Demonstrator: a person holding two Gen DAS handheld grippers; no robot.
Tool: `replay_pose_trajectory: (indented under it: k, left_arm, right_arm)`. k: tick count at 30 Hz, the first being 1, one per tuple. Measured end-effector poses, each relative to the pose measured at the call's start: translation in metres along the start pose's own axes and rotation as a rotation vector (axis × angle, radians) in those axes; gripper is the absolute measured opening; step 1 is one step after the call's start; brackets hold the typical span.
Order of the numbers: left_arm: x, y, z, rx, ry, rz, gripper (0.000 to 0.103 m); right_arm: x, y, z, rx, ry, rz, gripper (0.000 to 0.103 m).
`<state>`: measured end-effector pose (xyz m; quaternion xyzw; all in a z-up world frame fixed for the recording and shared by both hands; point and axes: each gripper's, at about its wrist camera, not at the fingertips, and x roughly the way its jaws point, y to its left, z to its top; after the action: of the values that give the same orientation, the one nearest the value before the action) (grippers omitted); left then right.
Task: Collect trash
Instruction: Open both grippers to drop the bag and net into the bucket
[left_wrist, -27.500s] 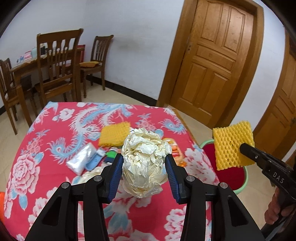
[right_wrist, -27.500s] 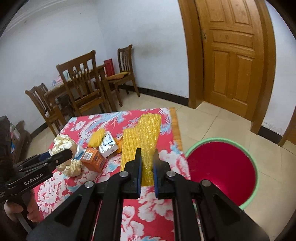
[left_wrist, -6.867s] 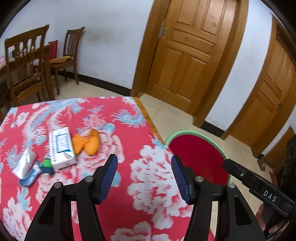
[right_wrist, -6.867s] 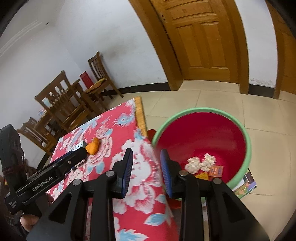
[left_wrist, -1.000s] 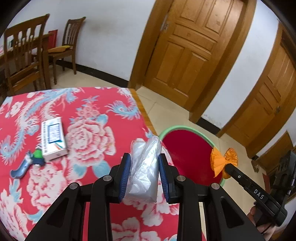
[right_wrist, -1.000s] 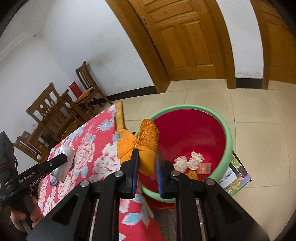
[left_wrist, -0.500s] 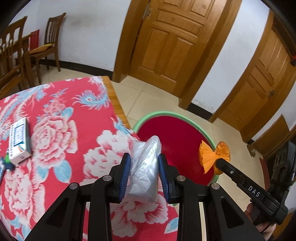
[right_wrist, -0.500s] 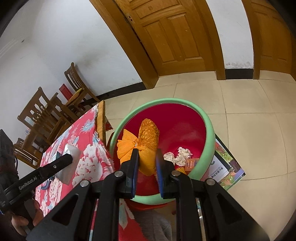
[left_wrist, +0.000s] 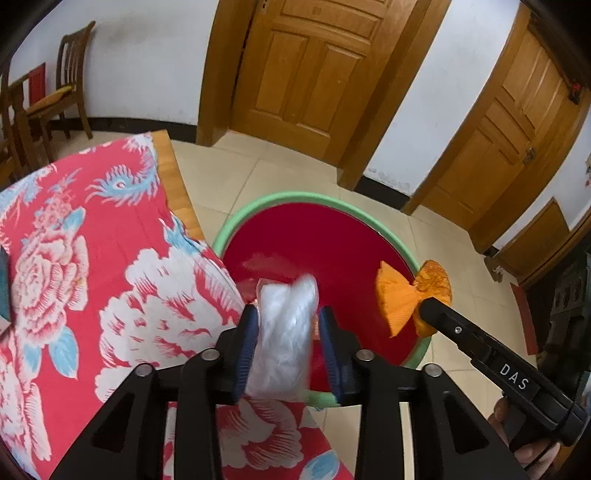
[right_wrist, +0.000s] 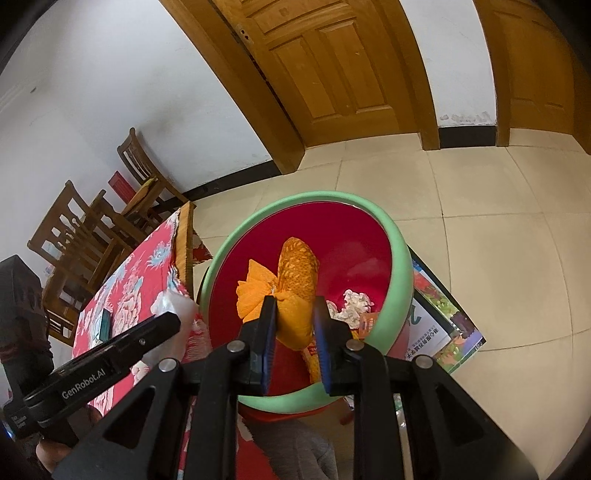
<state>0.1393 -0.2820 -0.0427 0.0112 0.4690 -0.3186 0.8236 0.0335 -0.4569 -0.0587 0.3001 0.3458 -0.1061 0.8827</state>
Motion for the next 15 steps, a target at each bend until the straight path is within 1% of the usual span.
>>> replay_pose_trajectory:
  k: [1,2,7,13,15]
  left_arm:
    - [0.001,0.000,0.000,-0.006,0.003,0.001,0.047]
    - [0.001,0.000,0.000,-0.006,0.000,0.003,0.048]
    - [-0.002,-0.001,0.001,-0.004,-0.003,0.009,0.048]
    - [-0.013,0.002,-0.001,-0.011,-0.024,0.013,0.048]
    - [-0.018,0.005,-0.003,-0.018,-0.033,0.015,0.048]
  right_arm:
    - [0.001,-0.001,0.000,0.004,0.003,0.001,0.024]
    - [0.002,-0.001,0.000,0.008,0.007,0.001,0.024]
    - [0.003,-0.002,0.000,0.016,0.008,0.001,0.029]
    - [-0.002,0.000,0.000,0.012,-0.003,0.005,0.029]
    - [-0.006,0.002,-0.001,0.012,-0.010,0.006,0.031]
